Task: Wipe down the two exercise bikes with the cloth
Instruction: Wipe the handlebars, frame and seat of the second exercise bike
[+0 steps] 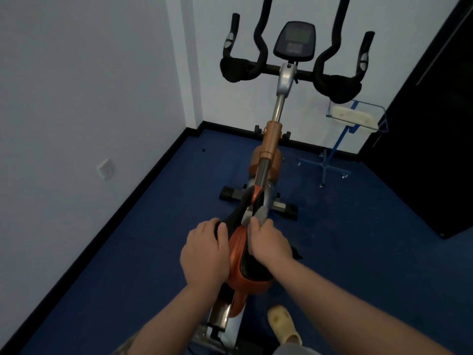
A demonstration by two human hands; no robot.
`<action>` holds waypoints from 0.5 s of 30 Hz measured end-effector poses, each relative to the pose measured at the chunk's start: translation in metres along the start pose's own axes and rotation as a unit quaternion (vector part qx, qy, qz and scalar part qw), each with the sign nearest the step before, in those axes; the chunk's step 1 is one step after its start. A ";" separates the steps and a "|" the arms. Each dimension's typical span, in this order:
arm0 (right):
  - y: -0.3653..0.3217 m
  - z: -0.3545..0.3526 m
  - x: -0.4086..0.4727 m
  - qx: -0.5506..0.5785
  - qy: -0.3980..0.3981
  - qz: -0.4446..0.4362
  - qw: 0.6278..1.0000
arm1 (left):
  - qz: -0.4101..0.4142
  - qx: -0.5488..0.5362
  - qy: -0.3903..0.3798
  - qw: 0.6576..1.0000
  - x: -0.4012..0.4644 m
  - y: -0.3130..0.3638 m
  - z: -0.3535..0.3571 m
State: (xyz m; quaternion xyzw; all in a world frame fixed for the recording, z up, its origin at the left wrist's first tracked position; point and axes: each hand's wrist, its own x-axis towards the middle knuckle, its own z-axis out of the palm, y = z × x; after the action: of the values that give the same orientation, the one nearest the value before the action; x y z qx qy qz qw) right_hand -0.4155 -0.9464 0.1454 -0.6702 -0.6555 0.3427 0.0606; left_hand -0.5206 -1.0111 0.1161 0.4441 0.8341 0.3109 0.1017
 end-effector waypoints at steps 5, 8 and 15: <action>0.019 0.019 -0.030 -0.044 0.059 -0.081 0.994 | -0.001 0.009 0.000 1.000 -0.001 -0.001 -0.001; 0.017 0.020 -0.025 -0.075 0.072 -0.093 0.990 | -0.005 0.017 0.005 1.000 0.000 0.000 0.000; -0.013 0.004 0.044 0.088 -0.018 0.047 0.995 | -0.019 0.032 0.008 0.999 -0.002 0.005 -0.002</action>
State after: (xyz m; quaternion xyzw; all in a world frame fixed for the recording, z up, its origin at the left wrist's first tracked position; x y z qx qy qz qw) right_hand -0.4327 -0.9054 0.1330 -0.6857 -0.5916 0.4141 0.0915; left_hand -0.5173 -1.0114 0.1209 0.4290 0.8527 0.2852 0.0865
